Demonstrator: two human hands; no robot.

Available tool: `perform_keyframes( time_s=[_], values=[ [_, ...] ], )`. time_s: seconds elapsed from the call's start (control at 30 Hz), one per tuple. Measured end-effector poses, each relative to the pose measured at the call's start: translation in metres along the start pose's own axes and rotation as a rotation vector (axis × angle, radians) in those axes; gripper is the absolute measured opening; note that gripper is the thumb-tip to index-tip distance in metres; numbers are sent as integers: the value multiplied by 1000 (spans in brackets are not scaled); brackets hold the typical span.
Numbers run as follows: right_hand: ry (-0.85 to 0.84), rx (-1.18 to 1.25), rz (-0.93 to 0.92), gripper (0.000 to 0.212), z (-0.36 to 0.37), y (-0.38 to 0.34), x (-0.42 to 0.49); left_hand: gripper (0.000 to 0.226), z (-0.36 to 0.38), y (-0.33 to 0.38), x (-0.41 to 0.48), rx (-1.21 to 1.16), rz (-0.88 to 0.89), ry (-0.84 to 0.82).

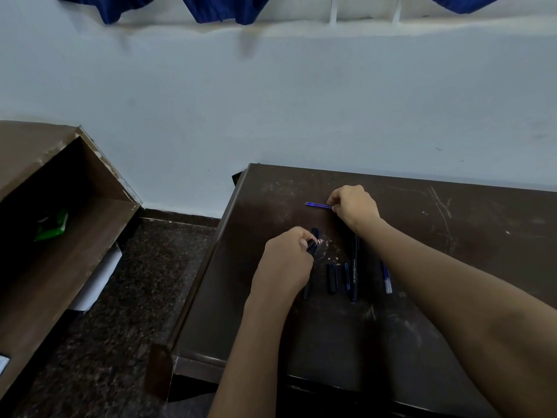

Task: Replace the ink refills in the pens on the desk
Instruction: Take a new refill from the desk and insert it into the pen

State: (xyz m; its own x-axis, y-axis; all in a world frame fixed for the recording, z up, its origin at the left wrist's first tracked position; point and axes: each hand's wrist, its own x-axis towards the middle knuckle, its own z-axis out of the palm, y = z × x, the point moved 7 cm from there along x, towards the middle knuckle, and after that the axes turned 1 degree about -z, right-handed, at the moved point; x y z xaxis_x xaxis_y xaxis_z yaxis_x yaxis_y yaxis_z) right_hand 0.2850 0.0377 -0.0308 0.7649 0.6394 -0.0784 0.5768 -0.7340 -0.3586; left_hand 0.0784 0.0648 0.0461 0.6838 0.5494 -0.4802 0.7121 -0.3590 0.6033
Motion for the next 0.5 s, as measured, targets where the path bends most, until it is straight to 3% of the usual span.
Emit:
perform_keyframes(
  time_s=[0.5],
  values=[
    [-40, 43, -53, 24, 6, 5, 6, 31, 3, -4, 4, -10, 47, 59]
  ],
)
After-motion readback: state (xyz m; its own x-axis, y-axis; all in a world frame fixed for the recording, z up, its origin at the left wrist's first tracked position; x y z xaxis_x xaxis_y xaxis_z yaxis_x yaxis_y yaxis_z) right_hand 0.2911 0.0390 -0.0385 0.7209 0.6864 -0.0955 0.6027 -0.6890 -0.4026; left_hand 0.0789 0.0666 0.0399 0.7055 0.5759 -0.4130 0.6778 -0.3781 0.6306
